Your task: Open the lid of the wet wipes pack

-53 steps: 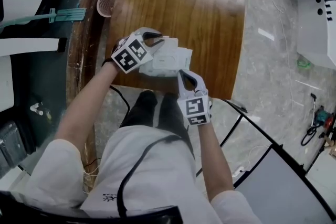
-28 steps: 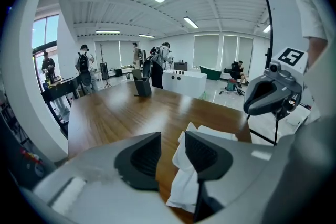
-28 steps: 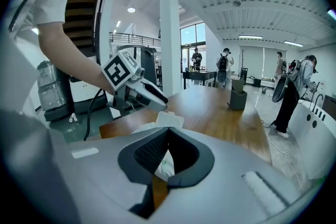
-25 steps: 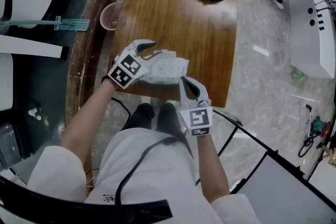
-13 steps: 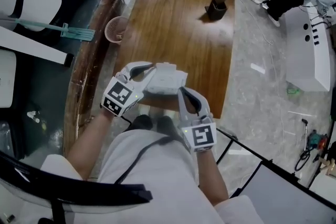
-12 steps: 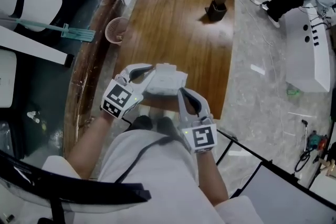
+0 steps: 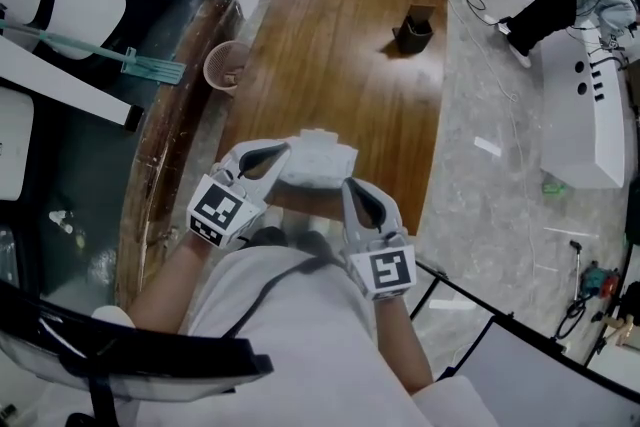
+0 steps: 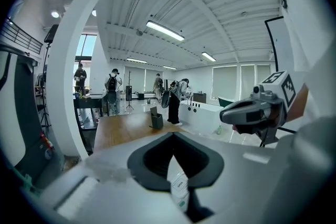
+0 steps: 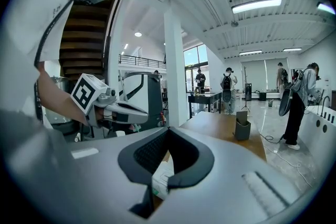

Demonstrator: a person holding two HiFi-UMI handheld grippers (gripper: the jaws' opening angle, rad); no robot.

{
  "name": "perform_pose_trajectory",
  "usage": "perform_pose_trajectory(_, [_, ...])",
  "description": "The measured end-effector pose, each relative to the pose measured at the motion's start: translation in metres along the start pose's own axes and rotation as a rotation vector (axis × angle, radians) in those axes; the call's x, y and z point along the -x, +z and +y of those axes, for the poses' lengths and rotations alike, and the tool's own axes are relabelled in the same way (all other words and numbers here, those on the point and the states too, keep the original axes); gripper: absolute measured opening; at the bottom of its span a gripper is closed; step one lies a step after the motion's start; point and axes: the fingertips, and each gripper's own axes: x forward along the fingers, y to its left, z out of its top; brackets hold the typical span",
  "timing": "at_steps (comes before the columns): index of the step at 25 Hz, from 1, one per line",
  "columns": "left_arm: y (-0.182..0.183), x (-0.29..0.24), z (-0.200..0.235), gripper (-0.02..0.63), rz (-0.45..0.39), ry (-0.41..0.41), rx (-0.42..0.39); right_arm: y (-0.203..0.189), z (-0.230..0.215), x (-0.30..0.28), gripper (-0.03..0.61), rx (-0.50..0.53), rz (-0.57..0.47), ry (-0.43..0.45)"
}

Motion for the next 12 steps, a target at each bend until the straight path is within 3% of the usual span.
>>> perform_pose_trajectory(12, [-0.0040, 0.0005, 0.0019, 0.006, 0.004, -0.001, -0.002, -0.0044, 0.0002, 0.0002, 0.008, 0.005, 0.023, -0.008])
